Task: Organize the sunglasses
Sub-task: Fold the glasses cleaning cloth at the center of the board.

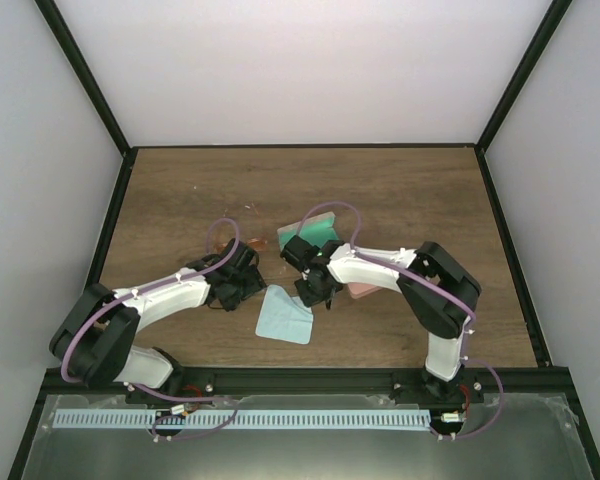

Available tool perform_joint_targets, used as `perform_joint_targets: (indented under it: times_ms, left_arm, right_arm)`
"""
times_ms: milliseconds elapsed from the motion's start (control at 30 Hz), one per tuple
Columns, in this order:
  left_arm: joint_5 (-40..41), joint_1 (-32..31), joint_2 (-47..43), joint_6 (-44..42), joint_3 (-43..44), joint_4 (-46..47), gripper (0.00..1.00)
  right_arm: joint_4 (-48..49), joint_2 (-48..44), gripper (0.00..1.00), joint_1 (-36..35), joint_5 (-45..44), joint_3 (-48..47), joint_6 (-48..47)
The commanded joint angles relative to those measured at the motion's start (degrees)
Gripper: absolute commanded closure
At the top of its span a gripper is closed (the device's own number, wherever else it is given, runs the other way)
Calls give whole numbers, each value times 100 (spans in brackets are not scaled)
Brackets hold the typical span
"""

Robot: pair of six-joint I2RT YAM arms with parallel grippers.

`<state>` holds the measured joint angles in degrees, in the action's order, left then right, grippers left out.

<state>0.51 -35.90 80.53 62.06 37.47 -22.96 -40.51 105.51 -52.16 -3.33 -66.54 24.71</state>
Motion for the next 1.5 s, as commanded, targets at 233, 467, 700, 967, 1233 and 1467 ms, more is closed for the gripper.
perform_joint_targets:
  times_ms: [233, 467, 700, 967, 1233, 1467]
  left_arm:
    - [-80, 39, 28, -133, -126, -18, 25]
    - [-62, 35, 25, -133, -149, -59, 25]
    - [-71, 46, 138, -165, -120, -67, 25]
    - [-98, 47, 288, -192, -107, -59, 25]
    - [-104, 42, 357, -194, -109, -49, 25]
    - [-122, 44, 355, -244, -100, -59, 26]
  right_arm:
    - [-41, -108, 76, 45, 38, -134, -20]
    - [-146, 114, 75, -149, -141, -487, -139]
    - [-45, 294, 75, -226, 75, -502, -235]
    - [-26, 476, 77, -292, 122, -432, -287]
    - [-159, 439, 97, -338, 20, -385, -272]
    - [-110, 336, 99, -327, -77, -228, -203]
